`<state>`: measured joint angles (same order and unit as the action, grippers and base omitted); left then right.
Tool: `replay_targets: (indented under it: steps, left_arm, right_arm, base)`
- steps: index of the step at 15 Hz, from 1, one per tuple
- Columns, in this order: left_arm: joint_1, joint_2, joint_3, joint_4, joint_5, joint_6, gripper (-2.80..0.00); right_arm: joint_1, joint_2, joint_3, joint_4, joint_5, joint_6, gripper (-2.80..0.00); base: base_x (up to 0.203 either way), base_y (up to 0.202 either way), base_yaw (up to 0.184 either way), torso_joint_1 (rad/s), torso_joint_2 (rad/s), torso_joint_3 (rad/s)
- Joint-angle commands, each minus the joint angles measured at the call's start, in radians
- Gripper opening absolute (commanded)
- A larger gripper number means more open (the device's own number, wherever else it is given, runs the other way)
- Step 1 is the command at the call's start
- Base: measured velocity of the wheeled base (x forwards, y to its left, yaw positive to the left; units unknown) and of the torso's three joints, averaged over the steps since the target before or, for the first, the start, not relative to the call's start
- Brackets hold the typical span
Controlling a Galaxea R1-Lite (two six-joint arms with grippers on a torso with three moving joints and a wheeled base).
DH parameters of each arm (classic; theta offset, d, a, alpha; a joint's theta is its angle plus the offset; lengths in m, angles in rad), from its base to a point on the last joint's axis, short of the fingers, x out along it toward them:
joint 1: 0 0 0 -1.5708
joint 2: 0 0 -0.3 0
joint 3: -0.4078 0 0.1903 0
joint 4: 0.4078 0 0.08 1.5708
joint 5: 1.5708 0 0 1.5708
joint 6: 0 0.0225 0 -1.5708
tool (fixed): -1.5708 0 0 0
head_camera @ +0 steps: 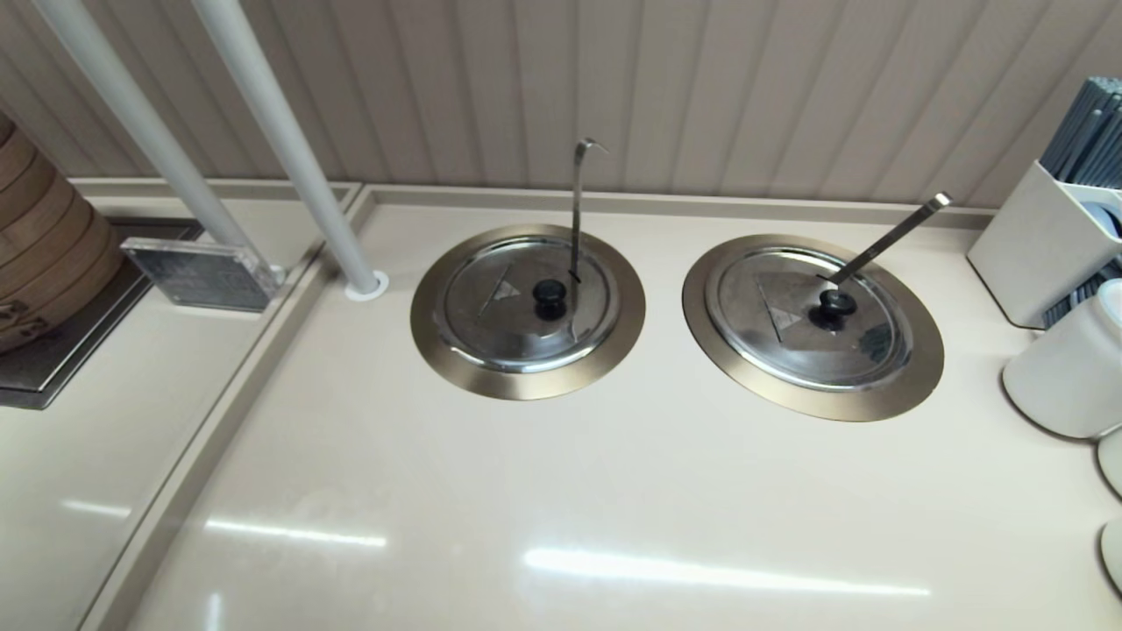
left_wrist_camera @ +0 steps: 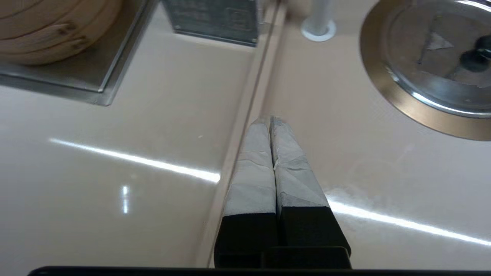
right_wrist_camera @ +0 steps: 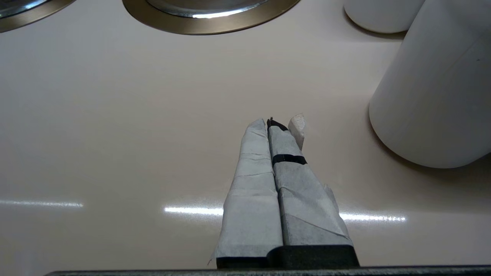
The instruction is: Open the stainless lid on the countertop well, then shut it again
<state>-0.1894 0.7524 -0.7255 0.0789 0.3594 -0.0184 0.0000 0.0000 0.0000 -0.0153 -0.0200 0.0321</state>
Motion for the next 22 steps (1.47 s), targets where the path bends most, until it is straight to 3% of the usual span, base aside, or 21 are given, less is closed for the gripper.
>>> replay_targets:
  steps: [1, 3, 9, 11, 13, 22]
  left_arm:
    - [0.082, -0.141, 0.034, 0.007, 0.002, 0.019, -2.8]
    - [0.136, -0.222, 0.067, 0.011, -0.001, 0.055, -2.8]
    - [0.183, -0.415, 0.155, 0.03, -0.01, 0.091, -2.8]
    - [0.203, -0.485, 0.186, 0.03, -0.063, 0.111, -2.8]
    - [0.208, -0.558, 0.239, 0.03, -0.172, 0.134, -2.8]
    - [0.198, -0.66, 0.522, 0.021, -0.197, 0.162, -2.8]
  right_arm:
    - [0.0, 0.0, 0.005, 0.0, 0.0, 0.0, -2.8]
    - [0.0, 0.0, 0.005, 0.0, 0.0, 0.0, -2.8]
    - [0.0, 0.0, 0.005, 0.0, 0.0, 0.0, -2.8]
    - [0.0, 0.0, 0.005, 0.0, 0.0, 0.0, -2.8]
    - [0.0, 0.0, 0.005, 0.0, 0.0, 0.0, -2.8]
    - [0.0, 0.0, 0.005, 0.0, 0.0, 0.0, -2.8]
  base:
    - [0.0, 0.0, 0.0, 0.0, 0.0, 0.0]
    - [0.0, 0.0, 0.0, 0.0, 0.0, 0.0]
    - [0.0, 0.0, 0.0, 0.0, 0.0, 0.0]
    - [0.0, 0.0, 0.0, 0.0, 0.0, 0.0]
    - [0.0, 0.0, 0.0, 0.0, 0.0, 0.0]
    - [0.0, 0.0, 0.0, 0.0, 0.0, 0.0]
